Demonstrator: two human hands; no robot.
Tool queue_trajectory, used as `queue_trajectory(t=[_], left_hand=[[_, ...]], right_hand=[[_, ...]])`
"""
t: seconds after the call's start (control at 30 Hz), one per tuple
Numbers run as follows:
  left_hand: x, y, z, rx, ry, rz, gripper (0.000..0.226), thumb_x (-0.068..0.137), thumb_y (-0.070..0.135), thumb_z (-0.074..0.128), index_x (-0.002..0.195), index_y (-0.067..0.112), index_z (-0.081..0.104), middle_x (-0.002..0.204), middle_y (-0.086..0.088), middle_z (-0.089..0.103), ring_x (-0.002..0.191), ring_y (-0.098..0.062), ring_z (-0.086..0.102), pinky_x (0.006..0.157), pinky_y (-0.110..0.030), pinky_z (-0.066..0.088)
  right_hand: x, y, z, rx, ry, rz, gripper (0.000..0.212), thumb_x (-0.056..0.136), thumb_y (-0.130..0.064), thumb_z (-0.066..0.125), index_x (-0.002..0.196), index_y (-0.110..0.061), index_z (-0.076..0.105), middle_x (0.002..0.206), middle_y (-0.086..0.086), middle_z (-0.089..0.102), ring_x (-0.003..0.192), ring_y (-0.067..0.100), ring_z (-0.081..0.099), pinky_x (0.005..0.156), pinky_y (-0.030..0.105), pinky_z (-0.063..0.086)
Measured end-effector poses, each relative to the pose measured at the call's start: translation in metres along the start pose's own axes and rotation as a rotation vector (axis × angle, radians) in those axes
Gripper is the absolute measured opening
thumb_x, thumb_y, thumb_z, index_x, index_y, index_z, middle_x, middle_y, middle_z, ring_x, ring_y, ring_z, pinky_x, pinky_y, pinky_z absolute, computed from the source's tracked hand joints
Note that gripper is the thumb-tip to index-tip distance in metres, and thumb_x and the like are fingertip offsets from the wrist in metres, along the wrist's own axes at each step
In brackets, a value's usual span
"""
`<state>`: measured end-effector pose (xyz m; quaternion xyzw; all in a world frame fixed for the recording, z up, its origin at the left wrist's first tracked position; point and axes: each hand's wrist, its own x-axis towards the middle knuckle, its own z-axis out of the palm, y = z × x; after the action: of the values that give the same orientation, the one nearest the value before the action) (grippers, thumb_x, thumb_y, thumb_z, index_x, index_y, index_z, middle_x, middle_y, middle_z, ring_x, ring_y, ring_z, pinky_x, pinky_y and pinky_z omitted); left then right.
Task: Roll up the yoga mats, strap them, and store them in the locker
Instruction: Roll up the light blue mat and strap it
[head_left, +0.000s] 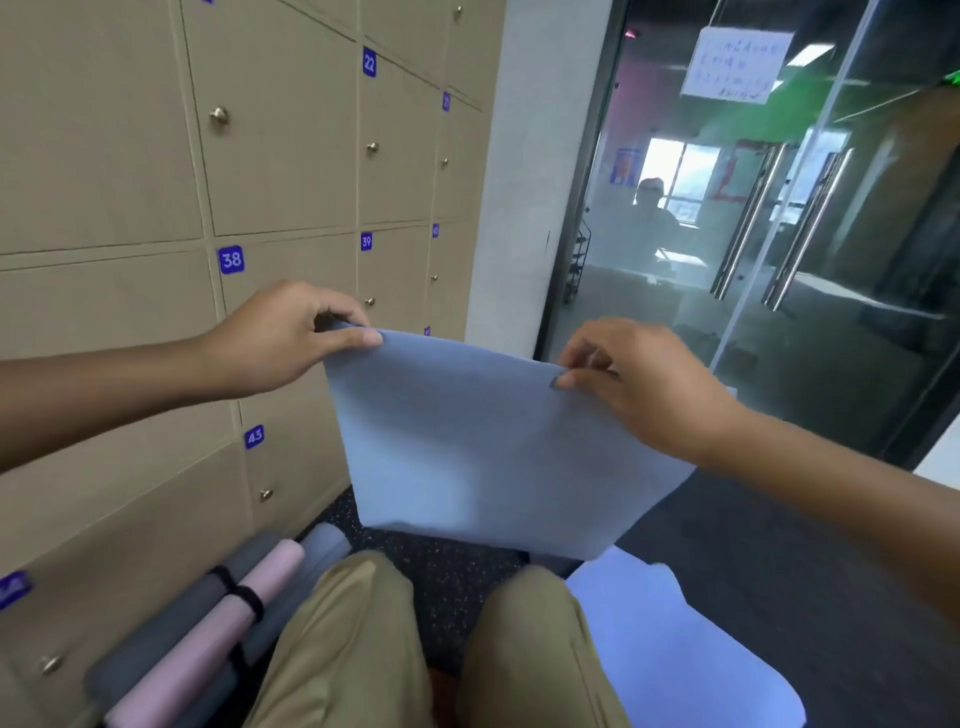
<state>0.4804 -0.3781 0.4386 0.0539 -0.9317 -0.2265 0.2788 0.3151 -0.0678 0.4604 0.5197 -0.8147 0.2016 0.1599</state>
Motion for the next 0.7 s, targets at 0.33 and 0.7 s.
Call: queue_trajectory(t=[0.33, 0.7], left_hand=[[-0.177, 0.019, 0.031, -0.023, -0.242, -0.017, 0.013, 0.084, 0.055, 0.066, 0.075, 0.045, 0.070, 0.084, 0.021, 0.070, 0.084, -0.005, 0.065, 0.071, -0.017, 0.043], [-0.250, 0.028, 0.076, -0.120, -0.415, -0.056, 0.034, 0.081, 0.069, 0.059, 0.082, 0.038, 0.072, 0.088, 0.013, 0.069, 0.086, -0.011, 0.062, 0.084, -0.012, 0.043]], right_hand=[[-0.170, -0.060, 0.051, 0.244, -0.277, -0.036, 0.005, 0.091, -0.039, 0.069, 0.089, -0.038, 0.064, 0.096, -0.019, 0.062, 0.081, 0.003, 0.060, 0.069, 0.014, 0.044], [-0.206, -0.074, 0.089, 0.419, -0.490, 0.116, 0.005, 0.092, -0.026, 0.075, 0.088, -0.026, 0.071, 0.093, -0.028, 0.064, 0.082, 0.002, 0.060, 0.070, 0.011, 0.044]])
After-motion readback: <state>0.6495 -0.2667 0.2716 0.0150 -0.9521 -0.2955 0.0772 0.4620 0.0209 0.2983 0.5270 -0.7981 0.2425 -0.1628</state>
